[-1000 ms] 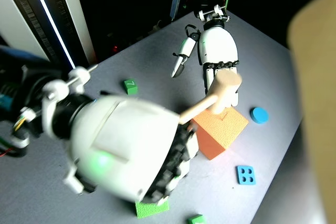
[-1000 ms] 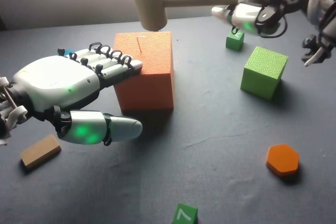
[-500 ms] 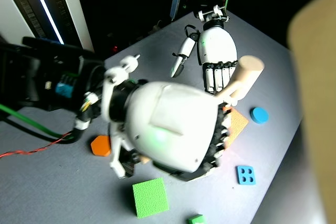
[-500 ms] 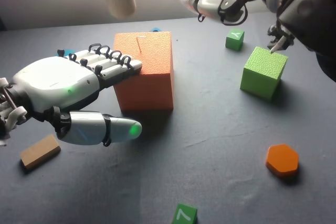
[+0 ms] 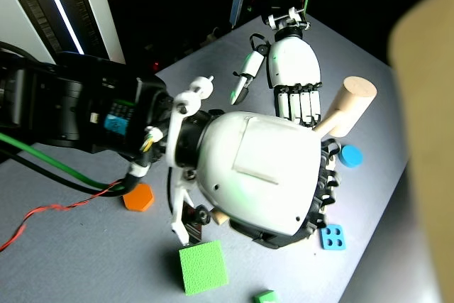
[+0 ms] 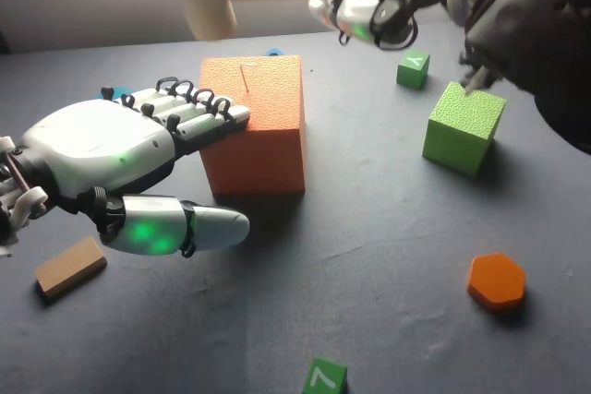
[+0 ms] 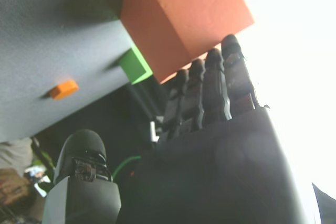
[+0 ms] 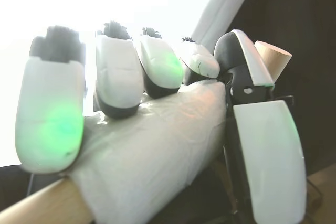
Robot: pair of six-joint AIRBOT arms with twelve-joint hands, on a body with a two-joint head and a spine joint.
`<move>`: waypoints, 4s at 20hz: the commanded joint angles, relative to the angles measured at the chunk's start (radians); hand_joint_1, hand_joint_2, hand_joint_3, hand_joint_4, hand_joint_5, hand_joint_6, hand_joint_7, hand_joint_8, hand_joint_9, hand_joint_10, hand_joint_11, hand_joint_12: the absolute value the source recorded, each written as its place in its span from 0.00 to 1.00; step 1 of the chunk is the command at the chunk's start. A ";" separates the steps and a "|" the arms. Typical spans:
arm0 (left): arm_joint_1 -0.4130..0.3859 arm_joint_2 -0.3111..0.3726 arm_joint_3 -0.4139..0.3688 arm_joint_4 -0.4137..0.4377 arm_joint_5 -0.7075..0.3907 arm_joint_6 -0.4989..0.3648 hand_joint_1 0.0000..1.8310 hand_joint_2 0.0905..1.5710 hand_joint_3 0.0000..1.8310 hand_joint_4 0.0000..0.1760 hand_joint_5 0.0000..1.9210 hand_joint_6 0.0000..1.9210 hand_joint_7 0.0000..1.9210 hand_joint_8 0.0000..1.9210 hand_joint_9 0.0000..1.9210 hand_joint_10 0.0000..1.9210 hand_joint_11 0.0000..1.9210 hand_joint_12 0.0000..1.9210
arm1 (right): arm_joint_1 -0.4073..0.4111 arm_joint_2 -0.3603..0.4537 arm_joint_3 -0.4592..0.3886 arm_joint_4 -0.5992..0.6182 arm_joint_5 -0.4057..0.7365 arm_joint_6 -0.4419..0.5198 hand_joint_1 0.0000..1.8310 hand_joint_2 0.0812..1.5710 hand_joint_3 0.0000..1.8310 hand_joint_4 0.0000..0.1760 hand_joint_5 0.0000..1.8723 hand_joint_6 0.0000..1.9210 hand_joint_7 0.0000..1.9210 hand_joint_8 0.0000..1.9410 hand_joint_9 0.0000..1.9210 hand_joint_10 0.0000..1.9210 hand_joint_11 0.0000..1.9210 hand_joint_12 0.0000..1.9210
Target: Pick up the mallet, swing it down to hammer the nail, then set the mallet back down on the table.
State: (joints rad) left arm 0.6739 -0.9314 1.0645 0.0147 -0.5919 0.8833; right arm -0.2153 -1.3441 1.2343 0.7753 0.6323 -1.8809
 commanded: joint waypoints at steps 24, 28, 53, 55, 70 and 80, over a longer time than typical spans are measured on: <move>-0.007 -0.004 0.000 0.003 -0.062 -0.005 0.00 0.72 0.00 0.00 0.04 0.00 0.05 0.00 0.04 0.00 0.02 0.06 | 0.005 0.018 0.027 -0.043 0.060 0.014 0.34 0.97 0.00 1.00 0.73 1.00 0.83 1.00 0.90 1.00 0.99 1.00; -0.007 -0.004 0.000 0.003 -0.062 -0.005 0.00 0.72 0.00 0.00 0.05 0.00 0.06 0.00 0.05 0.00 0.01 0.06 | -0.089 0.018 0.034 -0.044 0.078 0.014 0.31 0.98 0.00 1.00 0.73 1.00 0.82 1.00 0.90 1.00 0.99 1.00; -0.004 -0.003 -0.004 0.003 -0.062 -0.006 0.00 0.72 0.00 0.00 0.05 0.00 0.05 0.00 0.04 0.00 0.00 0.08 | -0.039 0.191 -0.152 -0.044 0.036 -0.013 0.30 0.97 0.00 1.00 0.74 1.00 0.83 1.00 0.90 1.00 0.99 1.00; -0.006 -0.003 -0.004 0.003 -0.062 -0.006 0.00 0.72 0.00 0.00 0.06 0.00 0.06 0.00 0.05 0.00 0.01 0.09 | -0.061 0.230 -0.195 -0.053 0.031 -0.032 0.31 0.97 0.00 1.00 0.75 1.00 0.84 1.00 0.91 1.00 1.00 1.00; -0.051 0.028 -0.008 0.003 -0.063 -0.009 0.00 0.72 0.00 0.00 0.05 0.00 0.06 0.00 0.05 0.00 0.01 0.09 | -0.295 0.241 -0.226 -0.477 0.062 0.161 0.30 0.96 0.00 1.00 0.74 1.00 0.84 1.00 0.91 1.00 0.99 1.00; -0.120 0.063 -0.016 0.003 -0.062 -0.022 0.00 0.72 0.00 0.00 0.04 0.00 0.05 0.00 0.04 0.00 0.00 0.08 | -0.331 0.074 -0.142 -0.478 0.098 0.106 0.32 0.95 0.00 1.00 0.73 1.00 0.82 1.00 0.89 1.00 0.99 1.00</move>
State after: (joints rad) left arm 0.5667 -0.8787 1.0477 0.0280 -0.5385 0.8650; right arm -0.5541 -1.2770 1.0927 0.3210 0.6060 -1.7699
